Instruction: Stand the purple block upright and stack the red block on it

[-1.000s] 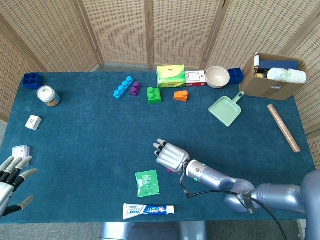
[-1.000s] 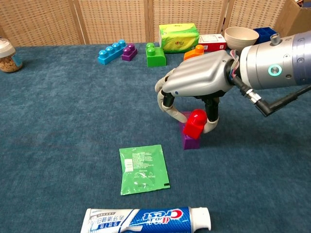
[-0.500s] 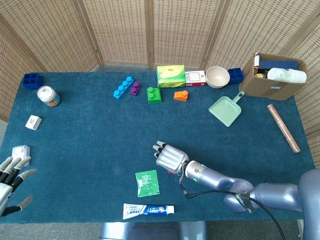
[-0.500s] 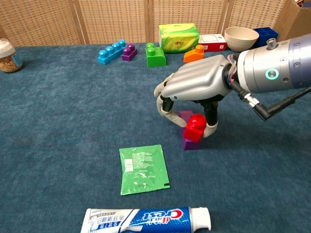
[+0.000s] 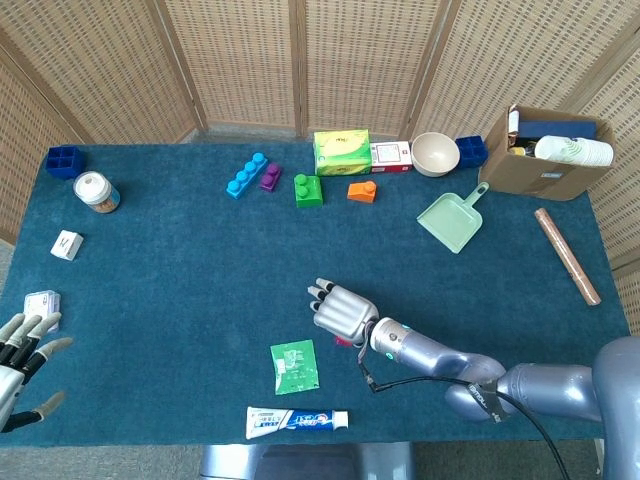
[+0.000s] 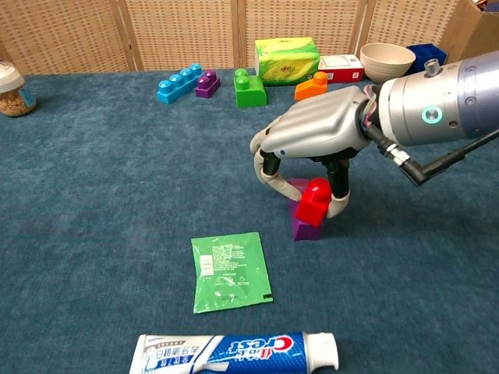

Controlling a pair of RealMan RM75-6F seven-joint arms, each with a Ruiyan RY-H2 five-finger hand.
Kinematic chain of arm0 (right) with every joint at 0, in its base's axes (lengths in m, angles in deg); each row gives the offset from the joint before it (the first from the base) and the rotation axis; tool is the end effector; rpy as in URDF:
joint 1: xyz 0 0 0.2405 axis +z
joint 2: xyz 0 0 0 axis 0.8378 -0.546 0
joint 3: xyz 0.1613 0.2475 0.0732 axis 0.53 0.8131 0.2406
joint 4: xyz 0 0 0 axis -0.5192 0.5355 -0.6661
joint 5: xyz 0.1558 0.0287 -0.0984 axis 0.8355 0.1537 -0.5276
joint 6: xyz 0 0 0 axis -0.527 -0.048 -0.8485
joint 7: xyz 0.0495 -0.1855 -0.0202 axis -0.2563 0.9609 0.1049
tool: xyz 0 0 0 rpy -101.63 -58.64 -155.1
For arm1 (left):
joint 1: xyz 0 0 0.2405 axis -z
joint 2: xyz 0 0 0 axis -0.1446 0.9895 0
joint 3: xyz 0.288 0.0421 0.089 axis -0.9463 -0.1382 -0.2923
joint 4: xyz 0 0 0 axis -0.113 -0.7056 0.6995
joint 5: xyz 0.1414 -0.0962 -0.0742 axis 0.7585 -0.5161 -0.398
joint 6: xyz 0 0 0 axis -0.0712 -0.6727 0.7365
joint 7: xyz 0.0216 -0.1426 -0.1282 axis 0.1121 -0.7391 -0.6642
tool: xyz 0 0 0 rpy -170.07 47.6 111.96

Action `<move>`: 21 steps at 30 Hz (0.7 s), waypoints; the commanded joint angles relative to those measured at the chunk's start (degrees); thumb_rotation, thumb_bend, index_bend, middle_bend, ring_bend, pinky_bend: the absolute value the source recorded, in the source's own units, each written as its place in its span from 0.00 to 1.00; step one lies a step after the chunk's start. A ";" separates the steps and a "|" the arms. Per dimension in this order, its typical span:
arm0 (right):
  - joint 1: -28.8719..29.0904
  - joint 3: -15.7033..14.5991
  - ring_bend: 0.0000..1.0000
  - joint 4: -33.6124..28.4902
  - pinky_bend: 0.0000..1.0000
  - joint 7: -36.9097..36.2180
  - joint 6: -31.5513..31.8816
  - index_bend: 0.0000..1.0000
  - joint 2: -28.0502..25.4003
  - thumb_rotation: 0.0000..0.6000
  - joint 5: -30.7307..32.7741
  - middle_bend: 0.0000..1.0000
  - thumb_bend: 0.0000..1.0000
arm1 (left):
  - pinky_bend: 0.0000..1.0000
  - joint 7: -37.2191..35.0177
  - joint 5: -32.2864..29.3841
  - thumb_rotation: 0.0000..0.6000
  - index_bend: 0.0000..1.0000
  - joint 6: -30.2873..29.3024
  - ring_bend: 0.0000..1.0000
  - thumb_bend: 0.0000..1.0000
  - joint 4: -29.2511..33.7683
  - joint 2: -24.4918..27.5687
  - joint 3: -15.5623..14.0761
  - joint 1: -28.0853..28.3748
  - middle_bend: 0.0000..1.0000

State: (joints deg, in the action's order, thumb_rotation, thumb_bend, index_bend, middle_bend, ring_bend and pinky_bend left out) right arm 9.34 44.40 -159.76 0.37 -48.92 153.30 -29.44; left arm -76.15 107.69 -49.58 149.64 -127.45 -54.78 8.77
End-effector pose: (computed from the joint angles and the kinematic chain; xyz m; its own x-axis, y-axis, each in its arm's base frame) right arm -0.0586 -0.3927 -0.0288 0.8521 -0.1778 0.4922 -0.3928 -0.8388 0.3769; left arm -0.3205 0.1641 0.2248 0.4737 0.1072 0.8741 0.8666 -0.2336 -0.4410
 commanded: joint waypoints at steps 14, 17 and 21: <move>0.95 -1.08 0.05 0.41 0.10 1.11 0.00 0.59 0.10 0.97 3.00 0.27 0.14 | 0.00 -0.48 -0.05 1.00 0.23 0.04 0.00 0.29 -0.44 -0.19 0.02 0.02 0.01; 1.20 -1.27 0.04 -0.27 0.09 1.83 0.49 0.47 -0.55 0.79 3.76 0.25 0.14 | 0.00 -0.54 0.02 1.00 0.23 -0.10 0.00 0.29 -0.45 -0.14 0.12 0.07 0.01; 1.35 -1.40 0.03 -1.44 0.09 2.35 1.19 0.37 -1.51 0.64 4.37 0.22 0.14 | 0.00 -0.57 0.30 1.00 0.23 -0.17 0.00 0.29 -0.41 -0.15 0.13 0.17 0.01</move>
State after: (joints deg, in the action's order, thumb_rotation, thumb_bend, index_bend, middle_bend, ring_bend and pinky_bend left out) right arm 10.65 43.05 -161.00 2.57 -47.93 151.99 -25.22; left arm -76.72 107.99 -49.75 149.23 -127.60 -54.65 8.93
